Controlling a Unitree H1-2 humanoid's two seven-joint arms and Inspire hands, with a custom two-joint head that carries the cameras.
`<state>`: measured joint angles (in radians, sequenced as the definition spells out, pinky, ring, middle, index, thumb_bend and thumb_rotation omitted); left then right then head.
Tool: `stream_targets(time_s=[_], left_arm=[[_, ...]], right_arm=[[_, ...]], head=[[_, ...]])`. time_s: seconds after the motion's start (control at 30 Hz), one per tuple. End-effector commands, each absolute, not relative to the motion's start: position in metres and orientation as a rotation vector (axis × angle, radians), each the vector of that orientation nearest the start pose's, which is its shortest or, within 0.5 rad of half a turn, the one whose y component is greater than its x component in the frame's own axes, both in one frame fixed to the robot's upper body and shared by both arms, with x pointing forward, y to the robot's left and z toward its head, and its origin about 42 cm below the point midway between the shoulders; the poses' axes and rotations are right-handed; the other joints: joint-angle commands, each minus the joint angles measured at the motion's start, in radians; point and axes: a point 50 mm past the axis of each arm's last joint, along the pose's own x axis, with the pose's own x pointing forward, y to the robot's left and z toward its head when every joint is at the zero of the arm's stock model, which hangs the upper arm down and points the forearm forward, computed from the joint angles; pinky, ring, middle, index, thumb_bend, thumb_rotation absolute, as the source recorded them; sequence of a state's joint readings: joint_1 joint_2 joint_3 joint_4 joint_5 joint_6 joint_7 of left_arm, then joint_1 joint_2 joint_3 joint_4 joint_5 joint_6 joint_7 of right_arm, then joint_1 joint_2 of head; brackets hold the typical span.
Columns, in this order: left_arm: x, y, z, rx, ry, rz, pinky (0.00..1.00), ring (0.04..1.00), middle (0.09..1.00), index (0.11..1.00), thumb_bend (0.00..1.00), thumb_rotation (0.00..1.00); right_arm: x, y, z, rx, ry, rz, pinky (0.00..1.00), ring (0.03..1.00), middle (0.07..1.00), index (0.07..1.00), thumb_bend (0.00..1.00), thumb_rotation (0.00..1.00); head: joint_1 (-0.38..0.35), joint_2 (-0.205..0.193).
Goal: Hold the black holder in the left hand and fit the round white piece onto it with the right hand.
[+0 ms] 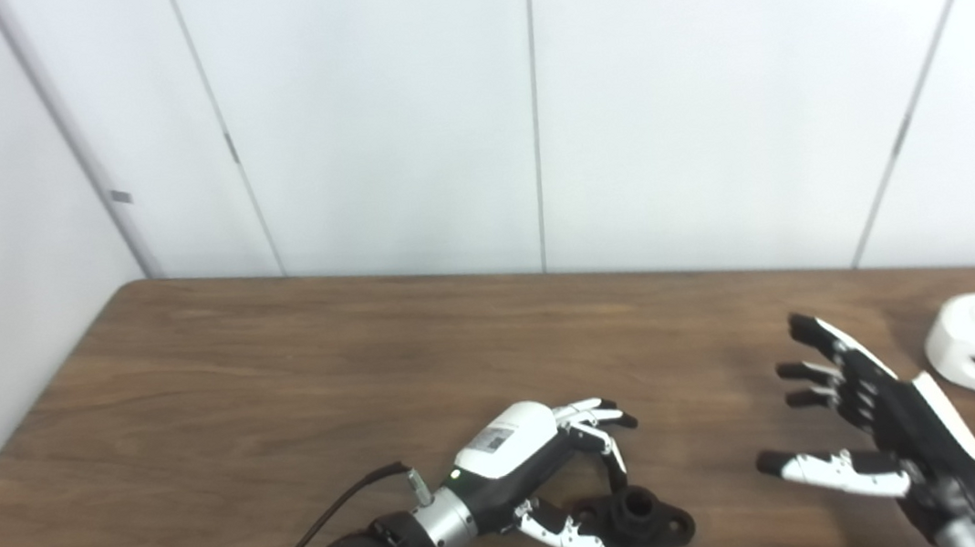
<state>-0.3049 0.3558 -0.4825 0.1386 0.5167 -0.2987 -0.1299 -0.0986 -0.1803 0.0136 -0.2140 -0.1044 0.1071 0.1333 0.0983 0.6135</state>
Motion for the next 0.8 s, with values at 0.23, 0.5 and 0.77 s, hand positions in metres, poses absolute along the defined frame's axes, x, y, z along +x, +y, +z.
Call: stream_targets(time_s=[0.23,0.5,0.77], left_arm=[[0.343,0.184,0.110,1.144,-0.348,-0.769,0.89,0.934,0.885,0.481,0.52,0.06],[0.351,0.187,0.100,1.287,-0.318,-0.783,0.91,0.927,0.865,0.483,0.52,0.06],[0.356,0.194,0.088,1.321,-0.298,-0.764,0.92,0.919,0.855,0.484,0.52,0.06]], right_arm=[[0.321,-0.238,0.196,-0.292,-0.290,0.147,0.70,0.802,0.906,0.880,0.74,0.10],[0.325,-0.244,0.215,-0.310,-0.349,0.128,0.65,0.791,0.904,0.874,0.75,0.19],[0.326,-0.279,0.262,-0.568,-0.443,0.087,0.66,0.770,0.897,0.873,0.76,0.21]], head=[[-0.048,0.018],[-0.136,0.009],[-0.320,-0.051]])
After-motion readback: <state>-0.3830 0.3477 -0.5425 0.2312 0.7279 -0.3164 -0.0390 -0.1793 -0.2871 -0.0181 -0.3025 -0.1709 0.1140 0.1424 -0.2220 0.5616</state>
